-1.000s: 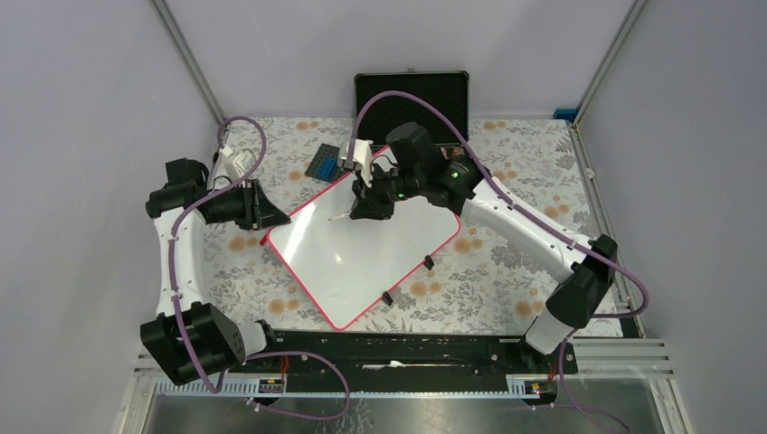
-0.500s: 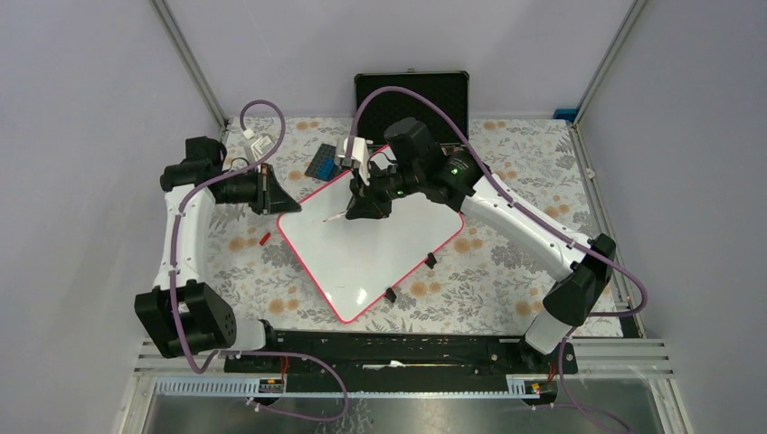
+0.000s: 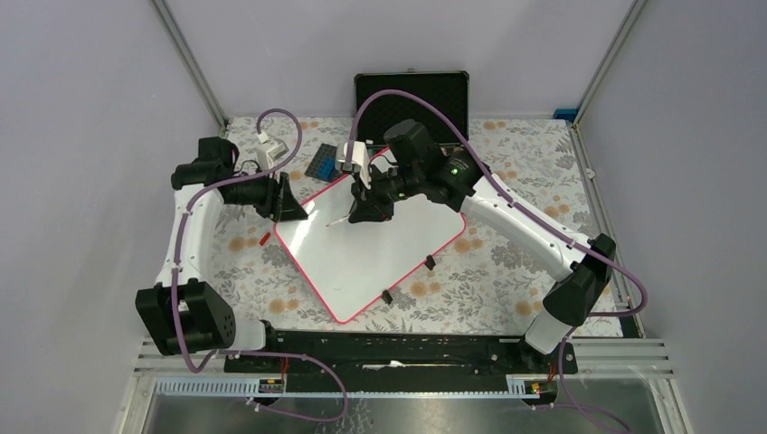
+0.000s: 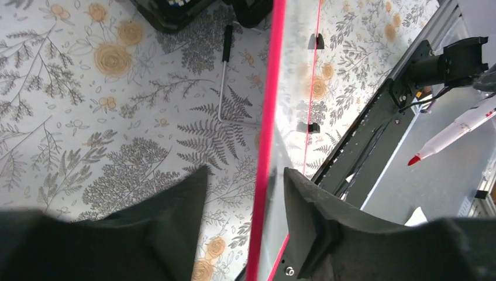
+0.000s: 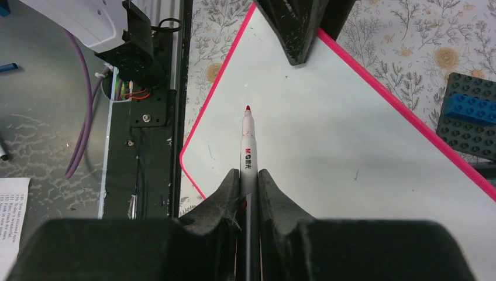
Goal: Write a sentence on the whiteboard
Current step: Adjust the whiteboard on the whiteboard stand.
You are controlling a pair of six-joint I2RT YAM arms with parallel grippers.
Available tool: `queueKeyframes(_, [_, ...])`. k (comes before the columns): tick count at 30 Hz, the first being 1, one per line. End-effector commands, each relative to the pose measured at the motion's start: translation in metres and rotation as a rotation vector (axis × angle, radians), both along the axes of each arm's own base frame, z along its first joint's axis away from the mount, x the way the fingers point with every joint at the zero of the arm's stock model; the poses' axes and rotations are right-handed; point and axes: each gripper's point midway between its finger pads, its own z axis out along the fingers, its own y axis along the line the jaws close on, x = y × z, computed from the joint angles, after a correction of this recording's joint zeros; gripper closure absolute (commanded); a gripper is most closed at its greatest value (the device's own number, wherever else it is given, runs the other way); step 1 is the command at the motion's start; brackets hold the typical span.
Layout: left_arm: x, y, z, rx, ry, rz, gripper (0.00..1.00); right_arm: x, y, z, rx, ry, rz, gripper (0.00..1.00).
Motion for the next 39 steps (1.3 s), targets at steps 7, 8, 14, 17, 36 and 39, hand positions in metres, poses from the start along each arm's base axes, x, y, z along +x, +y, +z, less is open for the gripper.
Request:
queueKeyframes(7, [-0.01,0.032,0.022,-0.001,-0.078,0.16,0.4,0.002,0.007,0.034,0.081,-0.082,0.005,1.0])
queueKeyframes(8, [-0.012,0.031,0.021,-0.01,-0.072,0.157,0.41,0.002,0.009,0.036,0.09,-0.083,0.004,1.0])
queueKeyframes(14, [-0.017,0.027,0.024,-0.035,-0.08,0.151,0.52,0.004,0.028,0.03,0.099,-0.109,-0.019,1.0])
queueKeyframes(17, [-0.018,0.026,0.02,-0.045,-0.062,0.146,0.59,0.006,0.036,0.025,0.1,-0.101,-0.037,1.0])
queueKeyframes(36, [-0.02,0.027,0.011,-0.036,-0.071,0.136,0.95,0.006,0.063,-0.012,0.039,-0.135,-0.085,1.0])
queueKeyframes(39, [-0.02,0.027,0.011,-0.038,-0.07,0.135,0.96,0.012,0.065,-0.019,0.027,-0.14,-0.101,1.0])
